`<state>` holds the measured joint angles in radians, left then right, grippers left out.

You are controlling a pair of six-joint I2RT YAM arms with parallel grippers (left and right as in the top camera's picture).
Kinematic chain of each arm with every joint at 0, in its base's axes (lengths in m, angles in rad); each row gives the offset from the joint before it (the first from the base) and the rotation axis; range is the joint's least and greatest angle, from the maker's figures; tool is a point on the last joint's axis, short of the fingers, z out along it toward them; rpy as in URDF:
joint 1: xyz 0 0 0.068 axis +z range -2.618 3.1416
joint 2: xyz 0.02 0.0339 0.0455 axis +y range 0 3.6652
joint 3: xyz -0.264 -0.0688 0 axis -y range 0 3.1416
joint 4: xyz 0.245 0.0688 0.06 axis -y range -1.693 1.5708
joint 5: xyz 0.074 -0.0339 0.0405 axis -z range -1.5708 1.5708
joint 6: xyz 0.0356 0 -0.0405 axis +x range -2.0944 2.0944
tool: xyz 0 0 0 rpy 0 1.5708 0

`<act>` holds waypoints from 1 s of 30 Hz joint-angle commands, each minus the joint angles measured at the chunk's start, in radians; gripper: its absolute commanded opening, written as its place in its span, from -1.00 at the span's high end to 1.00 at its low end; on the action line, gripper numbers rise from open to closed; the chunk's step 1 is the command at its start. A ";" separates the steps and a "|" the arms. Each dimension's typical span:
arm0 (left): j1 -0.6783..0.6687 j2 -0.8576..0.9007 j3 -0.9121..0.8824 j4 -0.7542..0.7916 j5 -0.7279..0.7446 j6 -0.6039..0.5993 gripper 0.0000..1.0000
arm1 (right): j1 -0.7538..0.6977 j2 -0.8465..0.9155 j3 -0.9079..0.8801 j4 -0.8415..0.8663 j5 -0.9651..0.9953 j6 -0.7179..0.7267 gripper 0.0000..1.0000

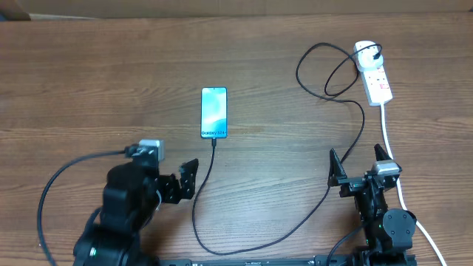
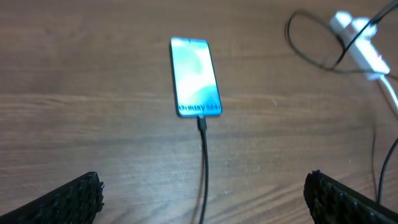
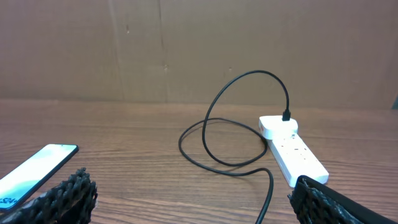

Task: Plug charger to phone and switch on socket

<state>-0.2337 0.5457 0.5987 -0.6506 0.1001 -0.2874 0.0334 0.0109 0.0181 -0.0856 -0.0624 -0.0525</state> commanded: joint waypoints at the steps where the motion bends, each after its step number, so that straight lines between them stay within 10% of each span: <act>1: 0.043 -0.156 -0.061 -0.001 0.040 0.055 -0.99 | 0.005 -0.008 -0.010 0.005 0.009 -0.002 -1.00; 30: 0.288 -0.543 -0.493 0.535 0.159 0.082 -0.99 | 0.005 -0.008 -0.010 0.005 0.009 -0.002 -1.00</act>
<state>0.0360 0.0200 0.1608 -0.1898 0.2146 -0.2276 0.0334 0.0109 0.0181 -0.0864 -0.0624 -0.0525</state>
